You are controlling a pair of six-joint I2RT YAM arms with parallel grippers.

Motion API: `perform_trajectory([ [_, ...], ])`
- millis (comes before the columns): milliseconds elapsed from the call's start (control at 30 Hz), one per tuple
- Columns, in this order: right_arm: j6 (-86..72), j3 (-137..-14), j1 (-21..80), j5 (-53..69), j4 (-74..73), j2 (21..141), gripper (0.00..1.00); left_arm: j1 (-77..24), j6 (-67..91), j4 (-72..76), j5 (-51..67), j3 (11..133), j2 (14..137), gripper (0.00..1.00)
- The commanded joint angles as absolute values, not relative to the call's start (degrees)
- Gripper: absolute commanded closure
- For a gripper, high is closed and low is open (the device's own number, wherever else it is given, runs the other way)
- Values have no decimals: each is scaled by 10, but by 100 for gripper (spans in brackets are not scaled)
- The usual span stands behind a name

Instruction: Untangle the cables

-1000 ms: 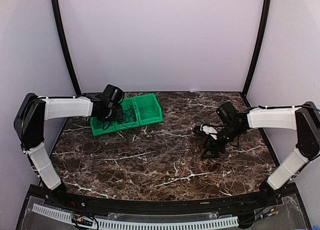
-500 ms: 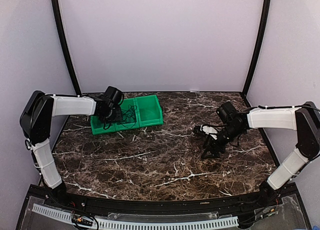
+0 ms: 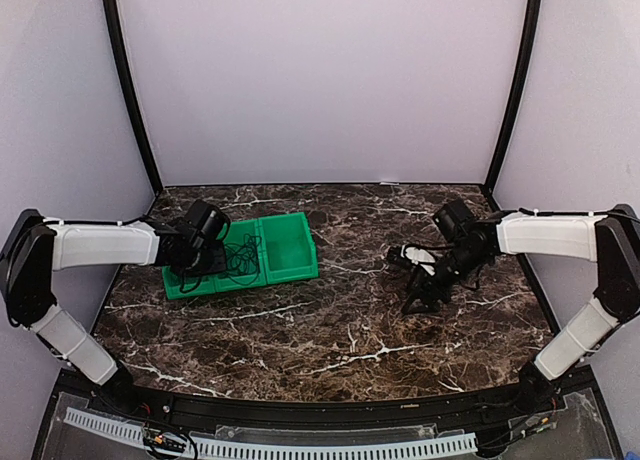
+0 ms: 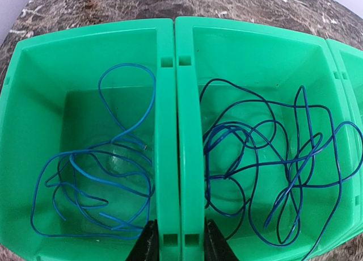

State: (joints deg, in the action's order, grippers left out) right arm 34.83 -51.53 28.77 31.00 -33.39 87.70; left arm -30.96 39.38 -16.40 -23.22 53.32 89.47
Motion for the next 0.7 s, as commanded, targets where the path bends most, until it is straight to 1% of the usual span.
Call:
perform_trajectory([
  [0,347,-555,285,322,-346,840,28,-344,467,-174,-219,461,809,94],
  [100,339,-582,267,320,-351,833,27,-363,490,-169,-213,415,780,91],
  [133,333,-591,259,317,-349,835,27,-365,494,-164,-204,393,767,83],
  [167,326,-600,251,313,-347,838,27,-368,495,-153,-200,375,760,78],
  [200,321,-608,243,308,-344,844,27,-369,493,-150,-195,368,749,66],
  [233,315,-615,237,299,-340,851,27,-371,488,-142,-193,359,744,61],
  [267,310,-621,232,282,-337,863,27,-376,480,-141,-192,357,732,54],
  [333,305,-632,227,258,-338,881,27,-389,476,-152,-210,361,716,48],
  [400,305,-642,226,238,-343,899,27,-407,484,-187,-239,375,700,44],
  [500,310,-641,226,216,-345,914,28,-445,484,-198,-284,390,672,42],
  [567,311,-631,225,196,-342,912,29,-482,451,-175,-295,392,660,42],
  [667,305,-613,224,160,-334,906,30,-547,403,-101,-285,395,657,42],
])
